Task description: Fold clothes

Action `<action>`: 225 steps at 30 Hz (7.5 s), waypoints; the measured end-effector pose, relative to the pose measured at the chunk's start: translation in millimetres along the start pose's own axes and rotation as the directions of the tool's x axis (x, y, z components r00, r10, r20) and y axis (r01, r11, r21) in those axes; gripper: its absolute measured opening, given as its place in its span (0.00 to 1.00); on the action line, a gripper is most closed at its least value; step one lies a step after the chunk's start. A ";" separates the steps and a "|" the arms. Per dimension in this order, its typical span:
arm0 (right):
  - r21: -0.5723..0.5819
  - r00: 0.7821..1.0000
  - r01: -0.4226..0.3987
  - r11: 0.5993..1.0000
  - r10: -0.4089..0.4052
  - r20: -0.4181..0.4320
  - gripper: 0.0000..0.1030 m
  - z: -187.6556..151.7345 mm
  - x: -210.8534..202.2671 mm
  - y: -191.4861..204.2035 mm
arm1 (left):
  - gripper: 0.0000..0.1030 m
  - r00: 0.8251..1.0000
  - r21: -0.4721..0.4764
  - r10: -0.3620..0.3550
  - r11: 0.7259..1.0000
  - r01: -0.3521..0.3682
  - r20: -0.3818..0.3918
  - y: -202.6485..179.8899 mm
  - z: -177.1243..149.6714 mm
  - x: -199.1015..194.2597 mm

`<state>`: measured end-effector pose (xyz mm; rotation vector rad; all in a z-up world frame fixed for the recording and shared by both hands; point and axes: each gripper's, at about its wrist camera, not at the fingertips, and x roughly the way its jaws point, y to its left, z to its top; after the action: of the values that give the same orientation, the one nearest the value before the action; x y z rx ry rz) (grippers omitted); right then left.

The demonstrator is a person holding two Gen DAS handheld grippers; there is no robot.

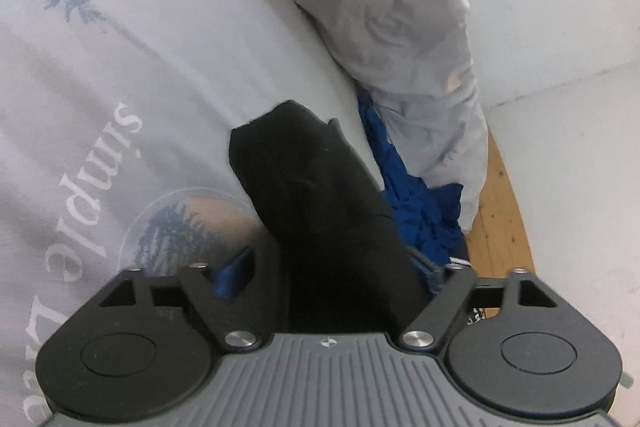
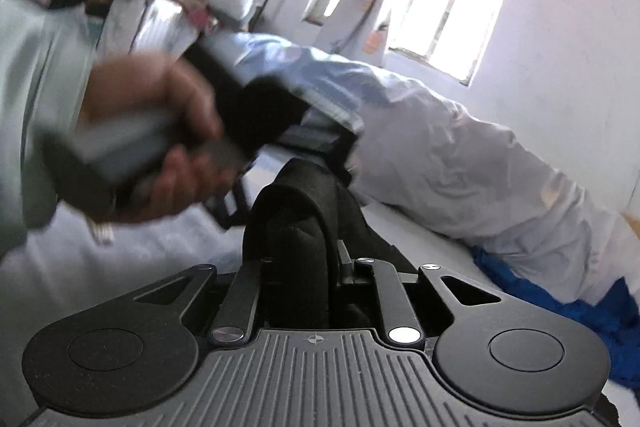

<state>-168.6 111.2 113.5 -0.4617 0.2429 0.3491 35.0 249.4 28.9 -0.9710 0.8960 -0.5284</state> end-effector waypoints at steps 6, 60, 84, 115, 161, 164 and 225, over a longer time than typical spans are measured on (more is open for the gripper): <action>0.104 0.997 -0.071 0.992 0.071 -0.001 0.16 -0.9 -12.8 -35.9 | 0.56 0.997 -0.019 -0.049 0.999 0.050 0.052 -12.5 -5.0 1.8; 0.835 0.929 0.323 0.446 -0.319 -0.189 0.71 -210.9 -123.4 -392.1 | 1.00 0.989 0.557 0.147 0.823 -0.113 -0.015 -196.3 -145.9 168.4; 0.459 0.906 0.320 0.829 -0.124 -0.406 0.00 -195.6 -9.2 -330.5 | 1.00 0.982 0.827 0.187 0.556 -0.082 -0.028 -188.9 -238.6 144.1; 0.598 0.908 0.323 0.733 -0.061 -0.415 0.77 -212.8 119.1 -377.4 | 1.00 0.807 0.410 0.444 0.701 -0.583 0.389 -158.6 -120.0 243.7; 0.688 0.937 0.321 0.650 -0.116 -0.328 1.00 -250.0 37.9 -378.3 | 1.00 0.804 0.524 0.405 0.612 -0.593 0.436 -176.8 -188.9 200.4; 0.697 0.938 0.321 0.641 -0.112 -0.329 1.00 -251.4 37.7 -378.1 | 1.00 0.792 0.546 0.405 0.576 -0.609 0.457 -185.9 -221.2 191.7; 0.077 0.975 0.191 0.979 -0.179 -0.133 1.00 -144.4 -122.8 -167.0 | 1.00 0.956 0.067 -0.108 0.989 0.131 -0.274 -125.4 -140.6 186.6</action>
<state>-238.6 -130.5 90.9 -0.4149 0.3341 0.1259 18.6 -15.2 25.4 -0.8922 1.0529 -0.8102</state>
